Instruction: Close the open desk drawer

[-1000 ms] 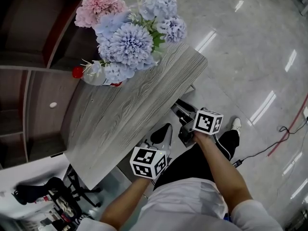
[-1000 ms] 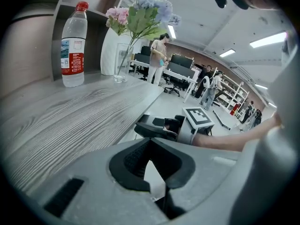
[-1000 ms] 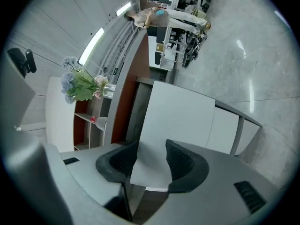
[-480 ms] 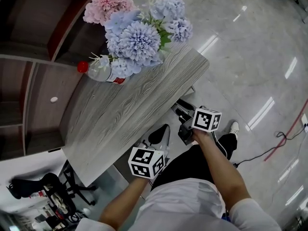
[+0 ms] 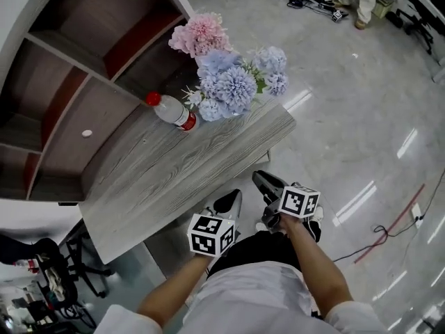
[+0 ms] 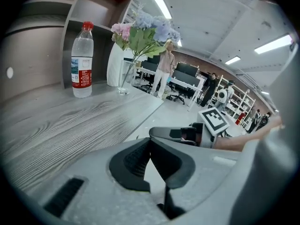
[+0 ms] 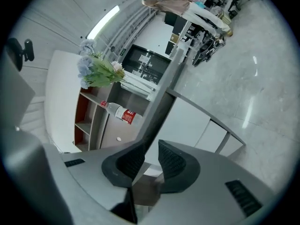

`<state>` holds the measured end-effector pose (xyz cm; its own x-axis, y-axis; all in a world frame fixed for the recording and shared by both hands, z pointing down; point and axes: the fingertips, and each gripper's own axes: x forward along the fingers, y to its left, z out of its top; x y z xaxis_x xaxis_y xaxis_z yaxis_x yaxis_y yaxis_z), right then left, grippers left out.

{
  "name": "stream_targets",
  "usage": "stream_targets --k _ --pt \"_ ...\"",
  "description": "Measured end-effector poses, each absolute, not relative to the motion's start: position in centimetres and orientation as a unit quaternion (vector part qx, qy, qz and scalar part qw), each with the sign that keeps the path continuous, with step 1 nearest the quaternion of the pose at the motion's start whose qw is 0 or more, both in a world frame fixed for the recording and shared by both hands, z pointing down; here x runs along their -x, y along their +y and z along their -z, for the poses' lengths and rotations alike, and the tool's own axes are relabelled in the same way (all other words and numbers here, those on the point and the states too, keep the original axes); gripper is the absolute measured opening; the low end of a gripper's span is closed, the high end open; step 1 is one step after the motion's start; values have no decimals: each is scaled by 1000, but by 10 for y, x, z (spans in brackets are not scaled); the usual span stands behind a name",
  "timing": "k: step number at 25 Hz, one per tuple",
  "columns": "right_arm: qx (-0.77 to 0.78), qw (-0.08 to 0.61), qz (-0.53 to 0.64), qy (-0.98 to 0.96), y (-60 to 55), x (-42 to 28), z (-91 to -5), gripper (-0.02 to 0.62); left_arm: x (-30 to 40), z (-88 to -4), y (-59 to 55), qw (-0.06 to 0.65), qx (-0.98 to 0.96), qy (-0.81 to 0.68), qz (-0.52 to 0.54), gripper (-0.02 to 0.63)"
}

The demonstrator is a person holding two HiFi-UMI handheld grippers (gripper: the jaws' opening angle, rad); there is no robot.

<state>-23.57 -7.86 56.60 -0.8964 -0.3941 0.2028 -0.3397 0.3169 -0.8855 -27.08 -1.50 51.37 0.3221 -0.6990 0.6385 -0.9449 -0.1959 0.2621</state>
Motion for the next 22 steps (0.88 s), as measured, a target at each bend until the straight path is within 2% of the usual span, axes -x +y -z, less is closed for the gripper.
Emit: stream_targets --k 14,22 --pt "190 -80 377 903 -26 219 -445 23 249 -439 -9 303 -732 -597 -127 3" --pt "192 -98 312 925 -9 219 -399 5 251 -406 1 271 -729 -618 -112 3"
